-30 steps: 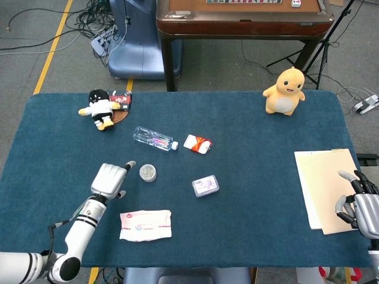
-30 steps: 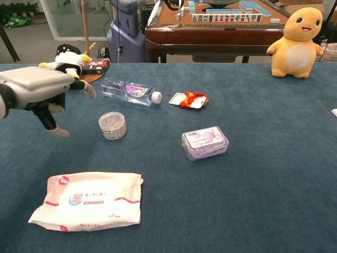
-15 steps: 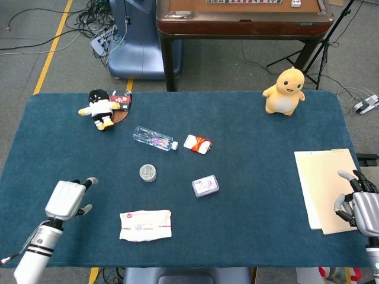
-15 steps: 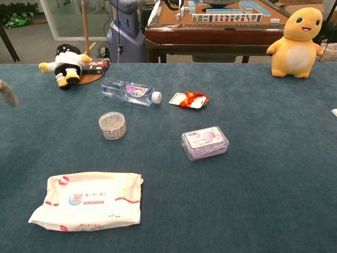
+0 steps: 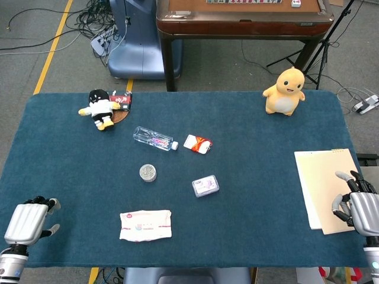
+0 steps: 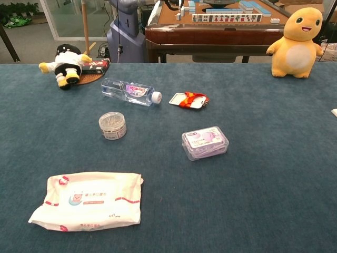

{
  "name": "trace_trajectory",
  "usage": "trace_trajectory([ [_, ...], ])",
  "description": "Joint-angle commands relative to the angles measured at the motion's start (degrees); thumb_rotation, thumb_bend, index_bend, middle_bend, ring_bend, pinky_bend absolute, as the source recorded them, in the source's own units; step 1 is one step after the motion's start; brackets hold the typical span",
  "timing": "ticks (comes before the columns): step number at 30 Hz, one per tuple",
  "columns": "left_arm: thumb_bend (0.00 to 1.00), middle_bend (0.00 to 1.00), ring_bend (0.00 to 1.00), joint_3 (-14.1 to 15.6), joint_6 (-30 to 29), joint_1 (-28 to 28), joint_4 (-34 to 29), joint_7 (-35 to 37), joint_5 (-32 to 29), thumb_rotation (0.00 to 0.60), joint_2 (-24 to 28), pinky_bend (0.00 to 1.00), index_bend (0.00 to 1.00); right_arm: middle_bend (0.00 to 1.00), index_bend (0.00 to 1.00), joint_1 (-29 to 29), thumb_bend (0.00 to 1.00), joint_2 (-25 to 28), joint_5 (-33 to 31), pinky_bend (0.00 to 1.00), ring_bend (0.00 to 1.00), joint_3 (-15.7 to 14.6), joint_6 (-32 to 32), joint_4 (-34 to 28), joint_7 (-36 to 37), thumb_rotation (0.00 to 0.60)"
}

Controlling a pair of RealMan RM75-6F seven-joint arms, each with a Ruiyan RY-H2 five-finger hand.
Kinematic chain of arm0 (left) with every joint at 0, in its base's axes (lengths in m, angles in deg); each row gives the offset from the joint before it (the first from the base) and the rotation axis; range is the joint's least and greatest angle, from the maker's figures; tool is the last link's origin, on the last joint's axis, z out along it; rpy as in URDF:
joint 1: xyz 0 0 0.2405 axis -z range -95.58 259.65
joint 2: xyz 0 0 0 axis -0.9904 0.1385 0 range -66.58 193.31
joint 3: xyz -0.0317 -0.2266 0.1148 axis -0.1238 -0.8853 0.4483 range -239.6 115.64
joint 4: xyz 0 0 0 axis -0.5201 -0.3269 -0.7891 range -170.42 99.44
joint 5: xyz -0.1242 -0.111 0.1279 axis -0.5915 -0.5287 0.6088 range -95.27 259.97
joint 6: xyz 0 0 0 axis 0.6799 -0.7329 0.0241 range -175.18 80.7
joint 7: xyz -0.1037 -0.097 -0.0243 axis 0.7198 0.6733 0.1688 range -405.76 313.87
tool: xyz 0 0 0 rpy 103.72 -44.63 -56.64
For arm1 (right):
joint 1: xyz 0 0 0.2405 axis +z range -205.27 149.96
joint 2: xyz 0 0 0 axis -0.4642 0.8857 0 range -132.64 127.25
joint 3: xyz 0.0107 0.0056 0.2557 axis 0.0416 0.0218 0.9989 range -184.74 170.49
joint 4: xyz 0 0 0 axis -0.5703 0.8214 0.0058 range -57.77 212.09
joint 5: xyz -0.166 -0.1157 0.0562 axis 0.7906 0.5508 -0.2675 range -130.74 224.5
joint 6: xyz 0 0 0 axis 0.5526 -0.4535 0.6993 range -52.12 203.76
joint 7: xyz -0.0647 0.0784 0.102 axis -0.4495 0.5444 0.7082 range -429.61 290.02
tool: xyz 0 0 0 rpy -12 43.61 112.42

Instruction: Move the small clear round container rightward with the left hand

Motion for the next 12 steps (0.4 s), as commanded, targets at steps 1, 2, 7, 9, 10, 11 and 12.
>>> trace_trajectory([
  [1,0.16,0.5,0.36,-1.4,0.0,-1.3,2.0,0.7,0.3,0.6,-0.3,0.45,0.46,0.21,0.23,0.0,0.08,-0.1,-0.2,0.23,0.09,0.1,0.0,0.1,-0.2,0.6],
  [2,0.16,0.5,0.36,-2.1,-0.3,-1.7,2.2,1.6,0.1,0.6,-0.3,0.45,0.46,0.21,0.23,0.0,0.08,-0.1,-0.3,0.23,0.09,0.1,0.0,0.1,-0.3,0.6],
  [7,0.16,0.5,0.36,-4.8,-1.9,-3.5,3.8,2.7,0.7,0.6,-0.8,0.47,0.45,0.21,0.23,0.1,0.08,0.0,-0.7,0.23,0.09,0.3,0.1,0.1,0.2,0.6],
  [9,0.16,0.5,0.36,-5.2,-1.4,-3.8,3.8,3.0,1.1,0.6,-0.7,0.48,0.45,0.21,0.23,0.1,0.08,0.0,-1.2,0.23,0.09,0.4,0.5,0.3,0.3,0.6],
  [10,0.16,0.5,0.36,-5.4,-1.2,-4.0,3.8,3.2,1.2,0.6,-0.8,0.49,0.44,0.21,0.23,0.2,0.08,0.0,-1.4,0.23,0.09,0.4,0.7,0.4,0.4,0.6],
  [11,0.16,0.5,0.36,-5.6,-1.0,-4.1,3.9,3.2,1.4,0.6,-0.9,0.49,0.43,0.21,0.23,0.3,0.08,0.1,-1.5,0.23,0.09,0.5,0.9,0.4,0.4,0.6],
  [12,0.16,0.5,0.36,-5.8,-0.7,-4.3,4.0,3.2,1.7,0.6,-1.0,0.5,0.42,0.21,0.23,0.3,0.08,0.1,-1.6,0.23,0.09,0.5,1.0,0.4,0.4,0.6],
])
